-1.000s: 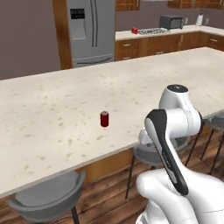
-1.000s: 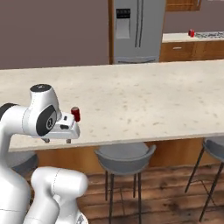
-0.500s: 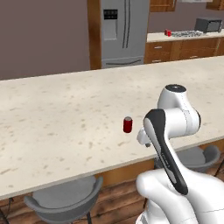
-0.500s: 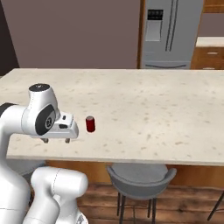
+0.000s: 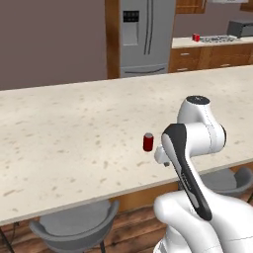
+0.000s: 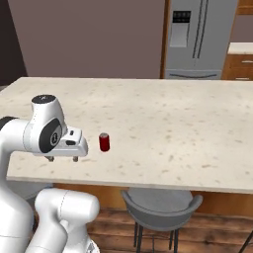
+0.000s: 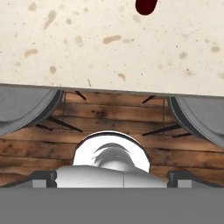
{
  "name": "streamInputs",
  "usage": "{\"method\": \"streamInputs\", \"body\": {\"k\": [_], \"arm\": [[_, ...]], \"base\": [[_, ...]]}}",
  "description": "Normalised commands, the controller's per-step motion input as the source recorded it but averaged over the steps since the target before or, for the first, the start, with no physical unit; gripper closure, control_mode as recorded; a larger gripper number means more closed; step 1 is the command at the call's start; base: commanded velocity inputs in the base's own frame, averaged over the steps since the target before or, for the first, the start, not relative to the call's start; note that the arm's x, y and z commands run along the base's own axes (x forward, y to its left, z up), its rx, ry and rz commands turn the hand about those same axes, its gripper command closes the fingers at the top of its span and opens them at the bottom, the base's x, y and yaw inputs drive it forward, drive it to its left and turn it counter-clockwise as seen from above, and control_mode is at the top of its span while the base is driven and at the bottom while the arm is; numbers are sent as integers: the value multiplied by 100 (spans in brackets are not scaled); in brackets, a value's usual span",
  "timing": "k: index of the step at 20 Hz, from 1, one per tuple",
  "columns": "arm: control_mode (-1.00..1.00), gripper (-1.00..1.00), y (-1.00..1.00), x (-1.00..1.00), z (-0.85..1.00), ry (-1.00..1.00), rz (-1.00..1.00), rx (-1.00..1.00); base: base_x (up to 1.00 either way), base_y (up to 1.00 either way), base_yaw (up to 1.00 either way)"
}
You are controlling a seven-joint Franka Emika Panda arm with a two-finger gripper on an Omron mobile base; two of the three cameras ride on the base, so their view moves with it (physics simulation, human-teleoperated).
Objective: Four empty soda cans are scattered around the kitchen. Gather all the cans and cluster them next to the stove for recycling.
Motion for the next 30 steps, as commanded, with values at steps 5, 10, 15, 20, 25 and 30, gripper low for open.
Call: {"method": "streamInputs", "body": {"k": [5, 10, 15, 20, 25, 30], "arm": [[100, -100, 0, 0, 0, 0, 0, 0], [100, -100, 0, 0, 0, 0, 0, 0], [100, -100, 0, 0, 0, 0, 0, 0], [100, -100, 0, 0, 0, 0, 0, 0], [100, -100, 0, 0, 0, 0, 0, 0], [-100, -100, -1, 48, 1, 0, 0, 1]], "base": [[57, -42, 22], [51, -46, 30], [61, -21, 11], [61, -1, 0], [63, 0, 0], [11, 0, 0]]}}
